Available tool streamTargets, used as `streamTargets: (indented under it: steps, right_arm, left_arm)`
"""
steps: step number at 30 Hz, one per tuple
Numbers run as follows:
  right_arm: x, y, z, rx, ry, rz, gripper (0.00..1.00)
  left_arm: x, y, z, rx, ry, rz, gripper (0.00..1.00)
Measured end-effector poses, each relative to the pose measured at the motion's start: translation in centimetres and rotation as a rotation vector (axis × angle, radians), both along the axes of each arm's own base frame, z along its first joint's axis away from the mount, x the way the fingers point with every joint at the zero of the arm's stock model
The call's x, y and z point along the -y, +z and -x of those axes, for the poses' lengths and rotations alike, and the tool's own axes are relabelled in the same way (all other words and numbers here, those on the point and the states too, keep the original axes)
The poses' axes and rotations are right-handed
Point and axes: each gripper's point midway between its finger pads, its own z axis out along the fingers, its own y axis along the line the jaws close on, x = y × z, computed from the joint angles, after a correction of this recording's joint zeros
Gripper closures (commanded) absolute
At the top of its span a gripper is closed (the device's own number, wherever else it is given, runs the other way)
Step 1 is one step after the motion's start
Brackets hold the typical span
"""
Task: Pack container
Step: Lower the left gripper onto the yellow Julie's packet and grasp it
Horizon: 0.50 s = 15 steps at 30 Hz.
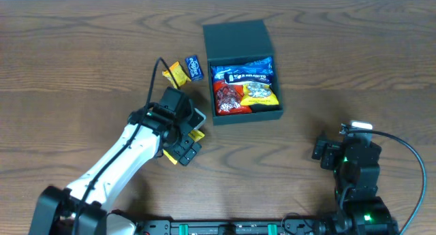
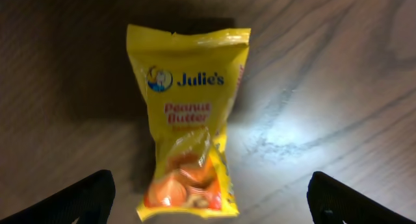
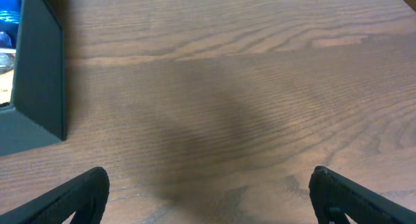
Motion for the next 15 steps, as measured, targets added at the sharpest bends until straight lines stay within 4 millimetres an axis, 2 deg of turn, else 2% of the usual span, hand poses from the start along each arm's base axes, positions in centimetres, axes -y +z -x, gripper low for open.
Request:
streamTargets:
  steps: [6, 8, 15]
  right_arm:
    - [0.0, 0.0, 0.0, -0.001, 0.000, 0.000, 0.01]
    - [0.0, 0.0, 0.0, 0.000, 0.000, 0.000, 0.01]
    - [0.0, 0.0, 0.0, 0.000, 0.000, 0.000, 0.01]
  left_arm:
    - [-0.1, -2.4, -1.5, 0.013, -0.032, -0.050, 0.05]
    - [-0.7, -2.8, -2.4, 0.041, -0.009, -0.087, 0.05]
    - [-1.4, -3.3, -2.6, 0.041, 0.018, -0.129, 0.02]
